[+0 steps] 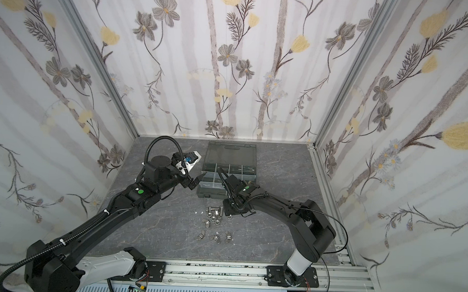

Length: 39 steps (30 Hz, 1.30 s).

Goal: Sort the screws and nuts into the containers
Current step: 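Move the open right gripper back over the pile of silver parts, then grasp a silver hex nut from the pile with the right gripper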

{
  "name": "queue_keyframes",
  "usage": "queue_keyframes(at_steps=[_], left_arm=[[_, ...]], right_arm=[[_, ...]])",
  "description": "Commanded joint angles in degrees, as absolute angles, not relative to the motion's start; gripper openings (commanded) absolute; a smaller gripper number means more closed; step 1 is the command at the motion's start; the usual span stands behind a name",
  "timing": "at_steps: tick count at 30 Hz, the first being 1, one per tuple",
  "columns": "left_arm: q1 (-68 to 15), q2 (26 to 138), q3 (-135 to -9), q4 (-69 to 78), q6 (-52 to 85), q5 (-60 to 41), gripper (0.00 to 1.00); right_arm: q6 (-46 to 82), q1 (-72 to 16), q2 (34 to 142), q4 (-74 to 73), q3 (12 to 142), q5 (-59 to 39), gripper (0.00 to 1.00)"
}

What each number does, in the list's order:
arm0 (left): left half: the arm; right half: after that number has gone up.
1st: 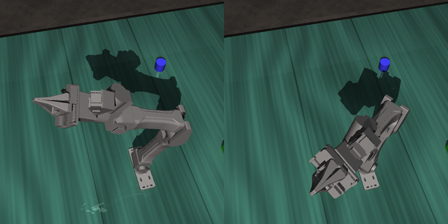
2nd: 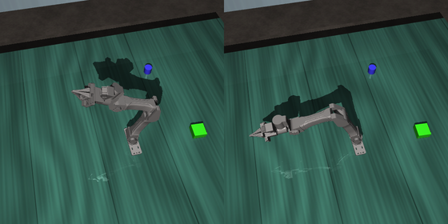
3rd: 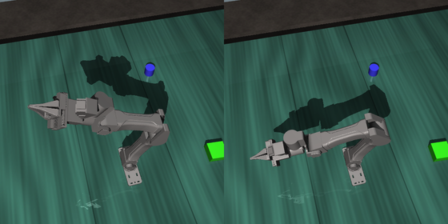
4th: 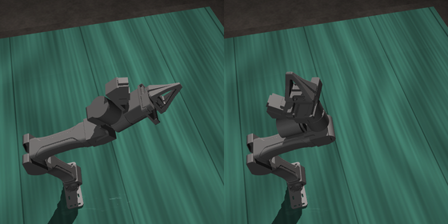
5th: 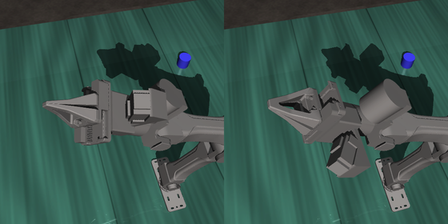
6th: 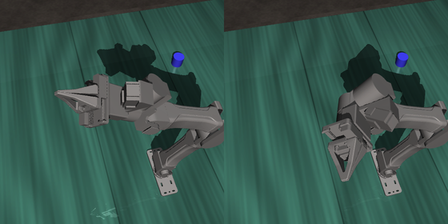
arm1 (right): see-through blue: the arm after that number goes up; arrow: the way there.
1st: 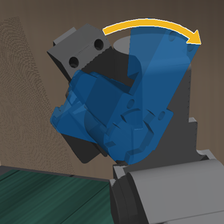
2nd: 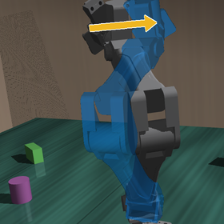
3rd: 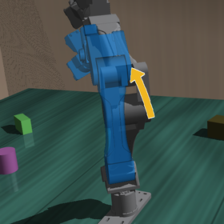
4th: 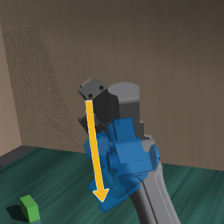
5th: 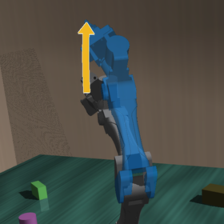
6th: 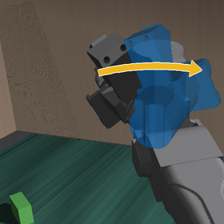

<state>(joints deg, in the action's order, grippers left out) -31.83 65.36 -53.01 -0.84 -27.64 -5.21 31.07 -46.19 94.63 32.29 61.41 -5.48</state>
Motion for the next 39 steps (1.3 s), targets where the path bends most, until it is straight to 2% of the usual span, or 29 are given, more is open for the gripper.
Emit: queue_keyframes(at_steps=[1, 10, 21, 33, 39], left_arm=[[-31.9, 64.65, -53.45, -1.0, -28.12, -6.19, 1.0], [-32.03, 63.72, -53.24, -1.91, -28.04, -6.43, 1.0], [-32.3, 64.01, -53.48, -2.01, -27.7, -6.71, 1.0], [-32.34, 63.72, -52.91, -2.1, -27.6, -6.7, 1.0], [-32.31, 63.72, -52.75, -1.93, -27.86, -6.46, 1.0]], right_arm=[[34.03, -48.48, 96.09, 31.02, 61.25, -7.29, 0.56], [33.42, -50.45, 100.08, 32.79, 61.3, -6.13, 0.53], [32.52, -50.32, 99.42, 37.3, 62.97, 0.12, 0.51], [30.06, -49.83, 104.71, 37.32, 66.45, 0.62, 0.5], [29.8, -49.83, 105.71, 37.16, 65.58, 0.35, 0.39]])
